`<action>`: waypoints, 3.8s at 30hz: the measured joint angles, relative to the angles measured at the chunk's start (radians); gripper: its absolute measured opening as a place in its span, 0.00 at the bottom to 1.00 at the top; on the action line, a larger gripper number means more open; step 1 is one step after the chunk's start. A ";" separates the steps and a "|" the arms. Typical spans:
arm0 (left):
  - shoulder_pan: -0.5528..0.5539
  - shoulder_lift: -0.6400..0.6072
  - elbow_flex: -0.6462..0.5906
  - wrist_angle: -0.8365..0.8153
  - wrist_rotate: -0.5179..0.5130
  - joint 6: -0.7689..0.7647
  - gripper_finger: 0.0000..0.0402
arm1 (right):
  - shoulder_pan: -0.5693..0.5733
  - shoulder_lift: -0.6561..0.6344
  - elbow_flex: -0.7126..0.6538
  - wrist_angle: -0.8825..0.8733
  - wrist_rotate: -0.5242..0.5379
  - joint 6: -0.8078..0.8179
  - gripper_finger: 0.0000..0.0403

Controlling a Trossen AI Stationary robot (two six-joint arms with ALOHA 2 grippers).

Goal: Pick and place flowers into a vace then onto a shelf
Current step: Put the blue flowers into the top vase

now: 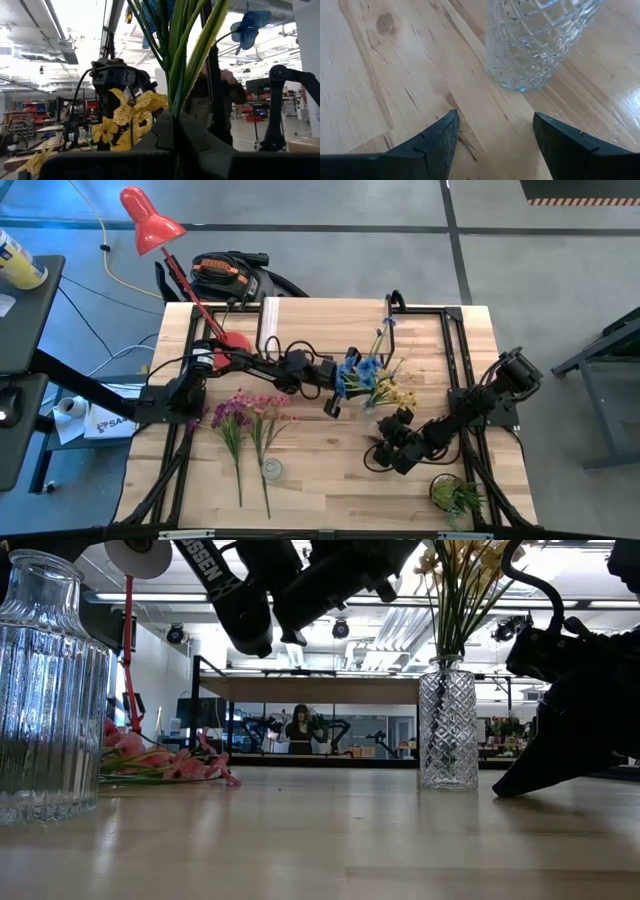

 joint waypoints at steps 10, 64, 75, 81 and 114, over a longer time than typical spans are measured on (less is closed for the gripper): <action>-0.015 -0.047 -0.002 -0.038 0.096 0.024 0.09 | 0.000 0.000 -0.001 -0.004 0.001 0.000 0.62; -0.037 -0.084 0.000 -0.342 0.116 0.416 0.10 | -0.039 0.000 -0.001 -0.008 -0.042 0.000 0.62; -0.031 -0.064 -0.001 -0.376 0.040 0.359 0.12 | -0.039 0.000 -0.001 -0.008 -0.042 0.001 0.62; -0.025 -0.064 -0.001 -0.458 -0.014 0.349 0.10 | -0.039 0.000 -0.001 -0.008 -0.042 0.001 0.62; -0.026 -0.021 -0.001 -0.414 -0.081 0.254 0.11 | -0.079 -0.187 -0.003 -0.027 0.296 -0.133 0.62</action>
